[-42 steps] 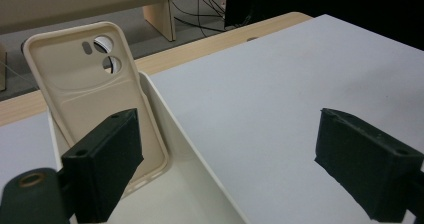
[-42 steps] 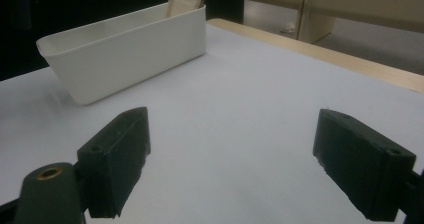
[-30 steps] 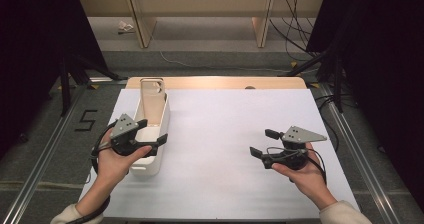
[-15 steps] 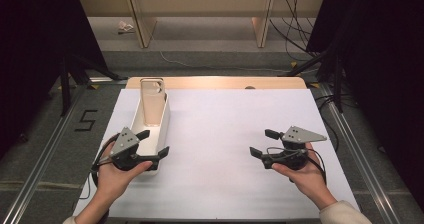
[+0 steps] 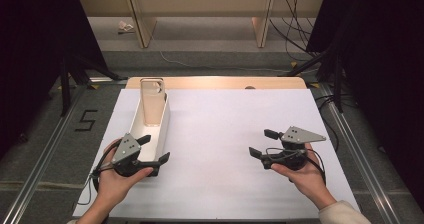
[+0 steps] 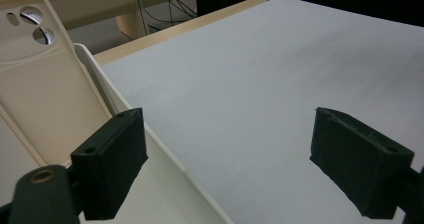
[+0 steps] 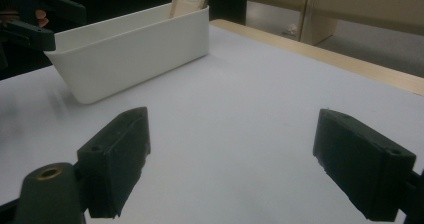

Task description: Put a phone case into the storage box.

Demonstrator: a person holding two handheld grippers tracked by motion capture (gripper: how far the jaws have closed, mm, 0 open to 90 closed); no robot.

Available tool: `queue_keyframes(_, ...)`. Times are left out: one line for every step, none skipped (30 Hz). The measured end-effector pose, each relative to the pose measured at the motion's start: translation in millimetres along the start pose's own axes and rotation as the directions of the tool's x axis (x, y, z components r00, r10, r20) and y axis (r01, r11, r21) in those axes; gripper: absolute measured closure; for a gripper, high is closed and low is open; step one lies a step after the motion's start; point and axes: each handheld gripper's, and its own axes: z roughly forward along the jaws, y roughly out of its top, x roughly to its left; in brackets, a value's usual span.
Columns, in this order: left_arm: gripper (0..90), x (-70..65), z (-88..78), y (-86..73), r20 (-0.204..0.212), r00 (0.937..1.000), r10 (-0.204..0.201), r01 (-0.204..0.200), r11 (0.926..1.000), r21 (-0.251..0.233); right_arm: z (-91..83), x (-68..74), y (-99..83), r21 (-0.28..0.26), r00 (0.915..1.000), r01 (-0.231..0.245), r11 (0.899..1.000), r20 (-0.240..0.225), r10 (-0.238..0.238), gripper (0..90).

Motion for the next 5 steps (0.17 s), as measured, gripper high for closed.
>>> queue_keyframes(14.2, -0.3, 0.2, -0.2, -0.001, 1.0000, 0.001, -0.001, 1.0000, 0.000, 0.1, 0.1, 0.0, 0.001, 1.0000, 0.000, 1.000, 0.000, 0.000, 16.1)
queue_keyframes(14.2, -0.6, 0.2, -0.3, -0.002, 1.0000, 0.003, -0.003, 1.0000, 0.002, 0.2, 0.3, 0.2, 0.000, 1.0000, 0.000, 1.000, -0.001, 0.000, 16.1)
queue_keyframes(14.3, -0.8, 0.4, -0.4, -0.003, 1.0000, 0.004, -0.004, 1.0000, 0.002, 0.1, 0.5, 0.3, 0.001, 1.0000, 0.000, 1.000, -0.003, 0.000, 16.2)
queue_keyframes(14.3, -1.0, 0.7, -0.6, -0.002, 1.0000, 0.002, -0.002, 1.0000, 0.002, 0.2, 0.8, 0.4, 0.000, 1.0000, 0.000, 1.000, -0.003, 0.000, 16.1)
queue_keyframes(14.3, -1.3, 1.0, -0.8, -0.003, 1.0000, 0.003, -0.003, 1.0000, 0.003, 0.3, 0.8, 0.4, 0.001, 1.0000, 0.000, 1.000, -0.004, 0.000, 16.1)
